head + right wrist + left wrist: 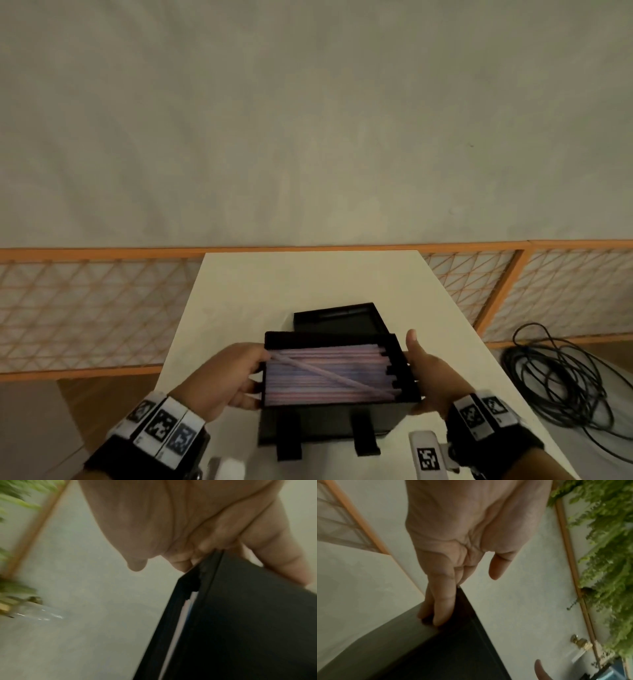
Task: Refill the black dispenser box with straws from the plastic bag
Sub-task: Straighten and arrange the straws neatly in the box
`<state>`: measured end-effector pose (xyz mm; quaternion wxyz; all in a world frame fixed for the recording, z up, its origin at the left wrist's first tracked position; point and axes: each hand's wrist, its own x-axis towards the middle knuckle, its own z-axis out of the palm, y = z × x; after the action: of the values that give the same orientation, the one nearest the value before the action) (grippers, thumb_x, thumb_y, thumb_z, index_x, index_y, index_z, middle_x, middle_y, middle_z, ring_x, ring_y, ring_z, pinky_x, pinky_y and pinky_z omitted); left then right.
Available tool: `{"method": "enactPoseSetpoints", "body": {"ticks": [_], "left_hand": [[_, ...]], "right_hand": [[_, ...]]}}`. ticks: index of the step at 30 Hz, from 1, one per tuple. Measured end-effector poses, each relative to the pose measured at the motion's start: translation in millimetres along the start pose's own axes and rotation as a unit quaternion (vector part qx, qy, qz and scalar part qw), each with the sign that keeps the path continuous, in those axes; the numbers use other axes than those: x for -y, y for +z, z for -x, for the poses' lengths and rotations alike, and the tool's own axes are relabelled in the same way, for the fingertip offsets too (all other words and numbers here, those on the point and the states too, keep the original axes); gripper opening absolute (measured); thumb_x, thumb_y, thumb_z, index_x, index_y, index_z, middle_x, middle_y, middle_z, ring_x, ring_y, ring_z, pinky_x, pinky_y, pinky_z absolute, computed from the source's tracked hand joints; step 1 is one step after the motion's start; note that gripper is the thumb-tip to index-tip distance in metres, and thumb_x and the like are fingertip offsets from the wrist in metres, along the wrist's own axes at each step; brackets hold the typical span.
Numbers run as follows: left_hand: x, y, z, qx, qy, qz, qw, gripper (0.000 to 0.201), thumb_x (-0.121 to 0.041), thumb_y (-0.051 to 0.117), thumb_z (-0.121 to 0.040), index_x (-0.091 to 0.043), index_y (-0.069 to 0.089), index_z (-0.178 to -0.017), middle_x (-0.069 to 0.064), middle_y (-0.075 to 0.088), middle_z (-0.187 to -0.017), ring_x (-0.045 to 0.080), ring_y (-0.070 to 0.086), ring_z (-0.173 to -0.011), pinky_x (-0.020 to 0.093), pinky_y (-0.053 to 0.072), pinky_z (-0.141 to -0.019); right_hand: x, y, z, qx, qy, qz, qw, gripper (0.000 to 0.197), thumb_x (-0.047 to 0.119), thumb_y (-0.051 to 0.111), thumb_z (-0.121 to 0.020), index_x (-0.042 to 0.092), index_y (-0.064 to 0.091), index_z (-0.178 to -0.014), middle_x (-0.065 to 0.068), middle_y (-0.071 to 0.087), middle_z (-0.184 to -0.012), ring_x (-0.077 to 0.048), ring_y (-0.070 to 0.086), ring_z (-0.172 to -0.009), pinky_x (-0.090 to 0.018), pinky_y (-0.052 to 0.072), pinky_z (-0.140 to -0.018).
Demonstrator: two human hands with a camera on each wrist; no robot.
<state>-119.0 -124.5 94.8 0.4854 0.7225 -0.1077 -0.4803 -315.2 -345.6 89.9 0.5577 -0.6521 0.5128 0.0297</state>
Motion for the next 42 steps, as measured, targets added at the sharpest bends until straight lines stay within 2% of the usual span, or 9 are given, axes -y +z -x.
{"method": "enactPoseSetpoints", "body": {"ticks": [3, 7, 13, 16, 20, 24, 36, 38, 42], "left_hand": [[-6, 1, 4, -0.023, 0.0, -0.019, 1.0, 0.025, -0.021, 0.05, -0.091, -0.015, 0.073, -0.099, 0.009, 0.069, -0.094, 0.024, 0.064, -0.075, 0.031, 0.057, -0.065], [-3, -3, 7, -0.032, 0.02, -0.002, 0.999, 0.036, -0.012, 0.048, -0.092, -0.032, 0.077, -0.082, 0.001, 0.073, -0.082, 0.02, 0.066, -0.074, 0.031, 0.056, -0.066], [11, 14, 2, -0.054, 0.035, 0.019, 0.998, 0.03, -0.011, 0.052, -0.091, -0.032, 0.062, -0.111, 0.004, 0.072, -0.105, 0.022, 0.07, -0.095, 0.034, 0.059, -0.07], [22, 15, -1, -0.059, 0.007, 0.04, 0.997, 0.034, -0.007, 0.051, -0.089, -0.026, 0.06, -0.116, 0.008, 0.071, -0.103, 0.024, 0.068, -0.094, 0.032, 0.055, -0.068], [20, 12, -4, -0.059, 0.018, 0.055, 0.997, 0.032, -0.006, 0.051, -0.089, -0.025, 0.06, -0.114, 0.013, 0.07, -0.109, 0.025, 0.068, -0.092, 0.034, 0.056, -0.071], [14, 13, -4, -0.058, 0.027, 0.043, 0.997, 0.034, -0.014, 0.056, -0.078, -0.023, 0.061, -0.11, 0.01, 0.07, -0.098, 0.024, 0.067, -0.085, 0.033, 0.055, -0.068], [11, 6, -12, -0.066, 0.031, 0.047, 0.996, 0.034, -0.007, 0.04, -0.091, -0.023, 0.061, -0.112, 0.009, 0.07, -0.11, 0.029, 0.069, -0.098, 0.037, 0.058, -0.071], [15, 4, -13, -0.067, 0.034, 0.056, 0.996, 0.035, -0.008, 0.039, -0.091, -0.026, 0.063, -0.11, 0.007, 0.071, -0.108, 0.028, 0.07, -0.094, 0.035, 0.058, -0.066], [19, 10, -17, -0.048, -0.018, 0.041, 0.998, 0.03, -0.015, 0.046, -0.091, -0.011, 0.064, -0.115, 0.017, 0.066, -0.11, 0.03, 0.064, -0.083, 0.035, 0.055, -0.066]], "right_hand": [[-11, 6, -10, 0.005, 0.029, -0.013, 0.999, 0.1, 0.085, 0.017, -0.058, 0.02, 0.058, -0.122, -0.01, 0.067, -0.112, -0.03, 0.063, -0.102, -0.044, 0.058, -0.078], [-10, 8, -5, -0.023, 0.01, -0.063, 0.998, 0.064, 0.072, 0.017, -0.085, 0.029, 0.059, -0.105, -0.007, 0.067, -0.107, -0.027, 0.062, -0.099, -0.035, 0.05, -0.07], [-12, 18, -2, -0.043, -0.063, -0.074, 0.994, 0.044, 0.057, 0.021, -0.095, 0.032, 0.057, -0.093, 0.006, 0.064, -0.088, -0.01, 0.061, -0.078, -0.02, 0.049, -0.053], [-17, 16, -8, -0.044, -0.048, -0.065, 0.996, 0.047, 0.064, 0.02, -0.091, 0.031, 0.054, -0.094, 0.007, 0.061, -0.087, -0.013, 0.059, -0.081, -0.034, 0.05, -0.073], [-6, 13, -6, -0.056, -0.065, -0.102, 0.991, 0.043, 0.054, 0.021, -0.097, 0.031, 0.053, -0.081, 0.008, 0.059, -0.078, -0.009, 0.056, -0.073, -0.027, 0.044, -0.062], [-8, 14, -12, -0.043, -0.051, -0.086, 0.994, 0.048, 0.061, 0.018, -0.093, 0.03, 0.055, -0.09, 0.004, 0.061, -0.084, -0.015, 0.058, -0.078, -0.032, 0.046, -0.065], [0, 1, -17, -0.029, -0.059, -0.097, 0.993, 0.072, 0.077, 0.017, -0.078, 0.028, 0.056, -0.113, -0.005, 0.065, -0.111, -0.027, 0.062, -0.102, -0.035, 0.049, -0.071], [-2, 0, -18, -0.035, -0.062, -0.089, 0.994, 0.078, 0.082, 0.019, -0.069, 0.03, 0.055, -0.115, -0.004, 0.065, -0.11, -0.026, 0.062, -0.102, -0.037, 0.049, -0.074], [-3, 7, -16, 0.005, -0.012, -0.011, 1.0, 0.083, 0.078, 0.014, -0.078, 0.021, 0.058, -0.119, -0.002, 0.065, -0.101, -0.025, 0.061, -0.095, -0.041, 0.052, -0.08]]}}
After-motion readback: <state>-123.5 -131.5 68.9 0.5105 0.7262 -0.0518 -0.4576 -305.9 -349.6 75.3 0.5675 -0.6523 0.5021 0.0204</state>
